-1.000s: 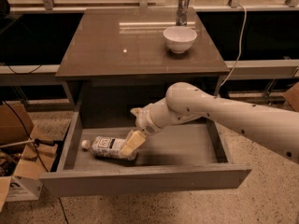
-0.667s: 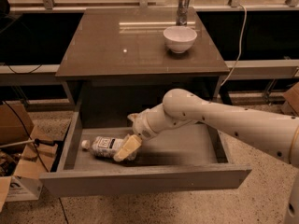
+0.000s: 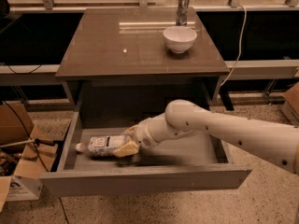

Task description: Pick blue plastic bottle from top drawer and place on counter

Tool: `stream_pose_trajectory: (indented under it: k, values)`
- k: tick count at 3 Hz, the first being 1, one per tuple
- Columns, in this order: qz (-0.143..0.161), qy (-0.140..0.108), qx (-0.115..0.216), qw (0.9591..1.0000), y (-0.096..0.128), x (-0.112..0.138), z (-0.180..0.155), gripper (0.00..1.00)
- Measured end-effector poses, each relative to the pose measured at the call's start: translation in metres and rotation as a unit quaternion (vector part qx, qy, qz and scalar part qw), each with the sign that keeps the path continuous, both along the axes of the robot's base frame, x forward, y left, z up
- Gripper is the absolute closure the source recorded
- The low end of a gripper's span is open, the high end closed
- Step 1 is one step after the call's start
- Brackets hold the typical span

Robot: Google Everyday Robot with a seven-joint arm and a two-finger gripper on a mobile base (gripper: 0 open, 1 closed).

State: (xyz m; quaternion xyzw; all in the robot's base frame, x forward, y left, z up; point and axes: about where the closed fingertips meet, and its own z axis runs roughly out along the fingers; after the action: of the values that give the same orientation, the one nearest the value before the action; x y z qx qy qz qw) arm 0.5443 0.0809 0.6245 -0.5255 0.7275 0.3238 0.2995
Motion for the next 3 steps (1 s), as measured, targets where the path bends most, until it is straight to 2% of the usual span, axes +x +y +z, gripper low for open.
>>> stream_pose_trajectory:
  k: [1,2,3]
  values:
    - [-0.016,0.002,0.005,0.9999,-0.007,-0.003,0.002,0.72]
    - [-0.034,-0.019,0.004,0.9992,-0.027,-0.001,0.024,0.95]
    - [-0.044,-0.070,-0.017,0.9964,-0.069,0.007,0.081,1.00]
